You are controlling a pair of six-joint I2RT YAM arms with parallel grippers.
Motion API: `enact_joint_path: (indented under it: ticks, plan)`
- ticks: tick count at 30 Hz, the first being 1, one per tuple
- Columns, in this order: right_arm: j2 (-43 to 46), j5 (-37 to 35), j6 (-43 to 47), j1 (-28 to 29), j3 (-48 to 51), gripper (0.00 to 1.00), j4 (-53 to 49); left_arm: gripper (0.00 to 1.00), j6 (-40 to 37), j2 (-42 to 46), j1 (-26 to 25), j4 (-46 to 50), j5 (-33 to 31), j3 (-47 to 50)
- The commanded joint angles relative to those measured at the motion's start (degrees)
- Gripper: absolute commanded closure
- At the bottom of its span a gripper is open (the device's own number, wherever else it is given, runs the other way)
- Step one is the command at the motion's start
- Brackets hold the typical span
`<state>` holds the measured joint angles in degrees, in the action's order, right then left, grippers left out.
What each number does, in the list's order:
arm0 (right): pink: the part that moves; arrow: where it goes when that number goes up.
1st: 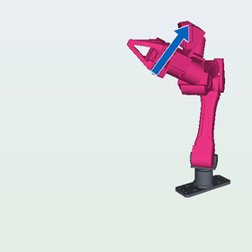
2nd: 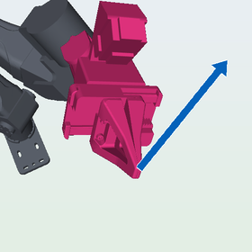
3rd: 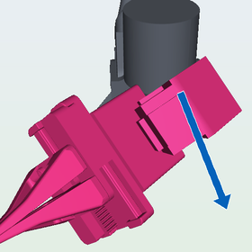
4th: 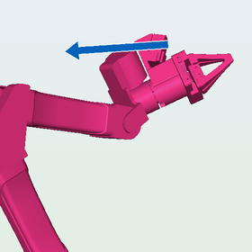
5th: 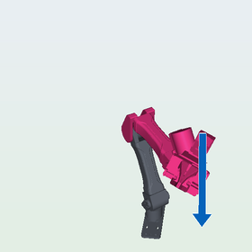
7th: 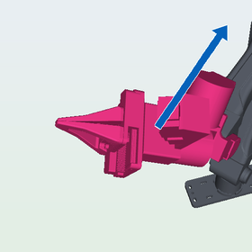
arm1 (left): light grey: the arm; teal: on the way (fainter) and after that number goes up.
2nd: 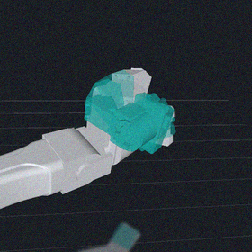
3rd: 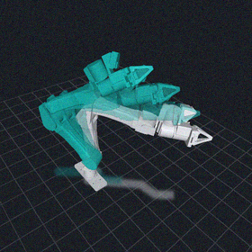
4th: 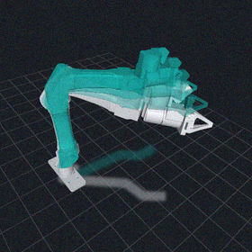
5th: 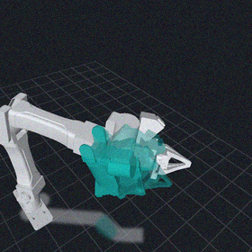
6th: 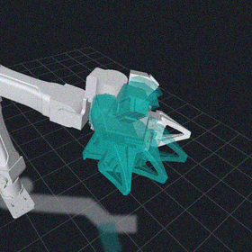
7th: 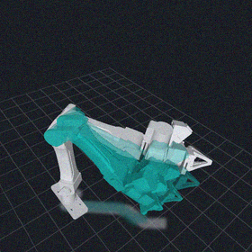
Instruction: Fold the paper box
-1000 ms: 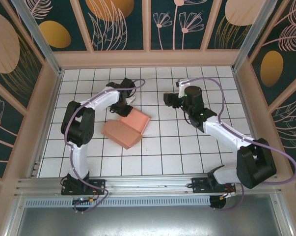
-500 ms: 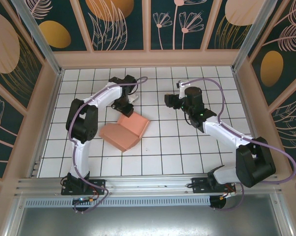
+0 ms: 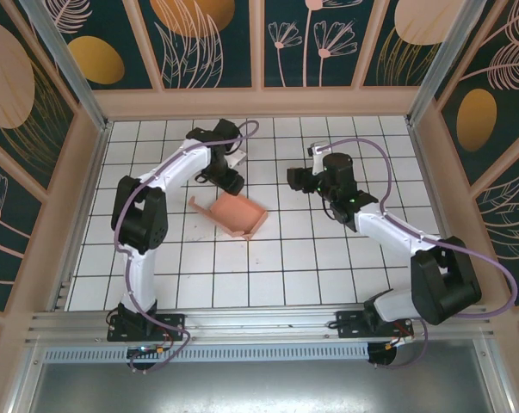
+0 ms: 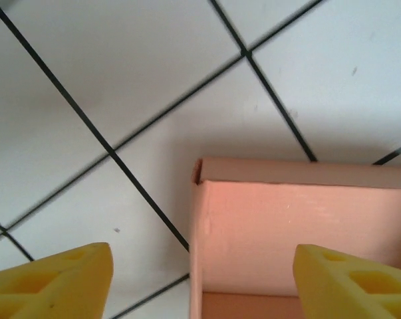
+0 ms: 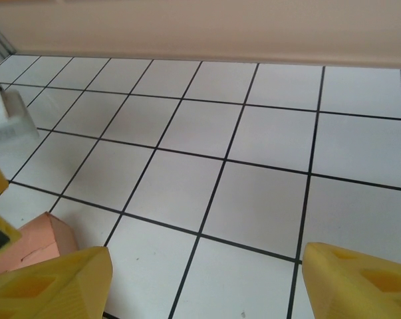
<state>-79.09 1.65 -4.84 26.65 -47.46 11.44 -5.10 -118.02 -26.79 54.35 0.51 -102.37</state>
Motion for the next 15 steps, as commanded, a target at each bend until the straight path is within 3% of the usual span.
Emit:
enact_joint_path:
  ticks: [1, 3, 9, 12, 15]
  plan:
    - [-1.48, 3.61, 0.27, -0.46, -0.01, 0.25, 1.13, 0.16, 4.48, 8.58, -0.28, -9.5, -2.65, 0.03]
    - [-2.65, 5.21, 0.28, -0.35, -0.72, 0.25, 0.79, 0.01, 9.14, 12.11, -0.24, -15.95, -7.8, 2.56]
    - [-7.95, 7.75, 1.49, 0.99, -4.76, 0.25, -2.28, 0.01, 20.44, 23.08, 1.12, -31.31, -18.6, 12.65]
    - [-11.23, 6.33, 2.09, 2.87, -7.53, 0.24, -3.96, 0.01, 24.69, 30.21, 1.6, -38.61, -25.03, 22.16]
    - [-14.4, 5.31, 2.3, 4.37, -10.09, 0.24, -4.41, 0.01, 29.72, 38.25, 4.12, -42.67, -27.33, 31.95]
